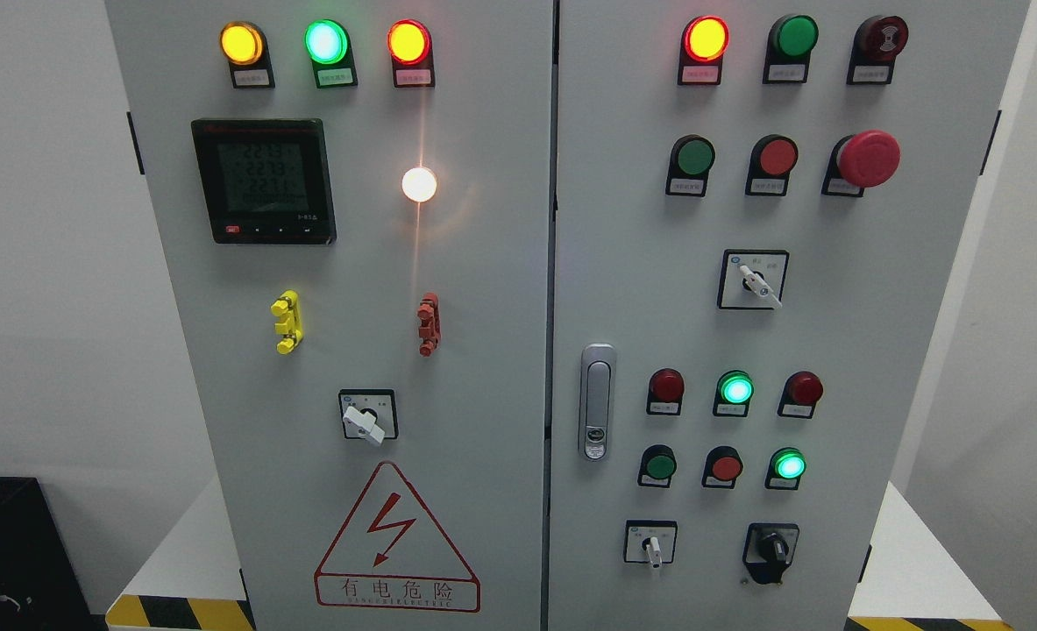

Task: Flip black knob to close circuit

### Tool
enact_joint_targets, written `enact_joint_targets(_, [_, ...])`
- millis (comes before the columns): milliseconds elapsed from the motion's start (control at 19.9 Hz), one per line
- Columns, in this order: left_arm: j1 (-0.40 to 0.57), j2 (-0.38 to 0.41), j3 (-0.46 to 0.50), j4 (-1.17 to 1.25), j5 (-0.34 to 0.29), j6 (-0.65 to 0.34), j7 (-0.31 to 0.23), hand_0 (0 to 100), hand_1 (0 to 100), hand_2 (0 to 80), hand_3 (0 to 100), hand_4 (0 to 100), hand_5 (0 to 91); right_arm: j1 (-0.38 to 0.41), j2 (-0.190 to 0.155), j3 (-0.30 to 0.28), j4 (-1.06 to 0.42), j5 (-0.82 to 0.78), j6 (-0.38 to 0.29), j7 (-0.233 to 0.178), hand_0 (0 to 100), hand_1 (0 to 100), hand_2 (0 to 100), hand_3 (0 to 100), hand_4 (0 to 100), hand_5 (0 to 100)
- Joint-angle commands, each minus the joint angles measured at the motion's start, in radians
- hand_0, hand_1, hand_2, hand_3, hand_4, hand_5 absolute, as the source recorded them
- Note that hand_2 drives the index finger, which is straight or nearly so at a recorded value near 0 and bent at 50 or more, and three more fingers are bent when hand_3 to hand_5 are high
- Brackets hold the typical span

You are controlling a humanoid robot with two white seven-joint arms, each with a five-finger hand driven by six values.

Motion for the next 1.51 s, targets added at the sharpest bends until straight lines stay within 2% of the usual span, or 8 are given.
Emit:
enact_joint_targets(0, [0.000,0.000,0.001,0.000,0.000,-0.001,-0.001,12,56,0.0,0,0,0.0,0.000,0.001,0.002,0.004,0.000,0.000,0.001,0,16,0,0,0,0])
enact_joint_targets(502, [0.000,0.000,0.001,0.000,0.000,-0.001,0.001,12,56,0.0,0,0,0.0,0.000,0.000,0.006,-0.007,0.018,0.000,0.001,0,16,0,0,0,0])
enact_joint_targets(753, [0.000,0.000,-0.001,0.000,0.000,-0.001,-0.001,12,56,0.0,0,0,0.0,0.000,0.000,0.011,-0.058,0.150,0.004,-0.015,0,15,5,9,2,0])
enact_joint_targets(1054, [0.000,0.000,0.001,0.000,0.000,-0.001,-0.001,12,56,0.0,0,0,0.0,-0.002,0.000,0.012,-0.159,0.340,0.016,-0.111,0,15,12,18,13,0])
enact_joint_targets(1305, [0.000,0.000,0.001,0.000,0.000,-0.001,0.001,12,56,0.0,0,0,0.0,-0.015,-0.011,0.009,-0.277,0.497,0.073,-0.150,0,15,16,22,18,0])
enact_joint_targets(1455, [0.000,0.000,0.001,0.000,0.000,-0.001,-0.001,12,56,0.0,0,0,0.0,-0.019,-0.017,0.009,-0.332,0.621,0.075,-0.185,0,15,22,30,25,6])
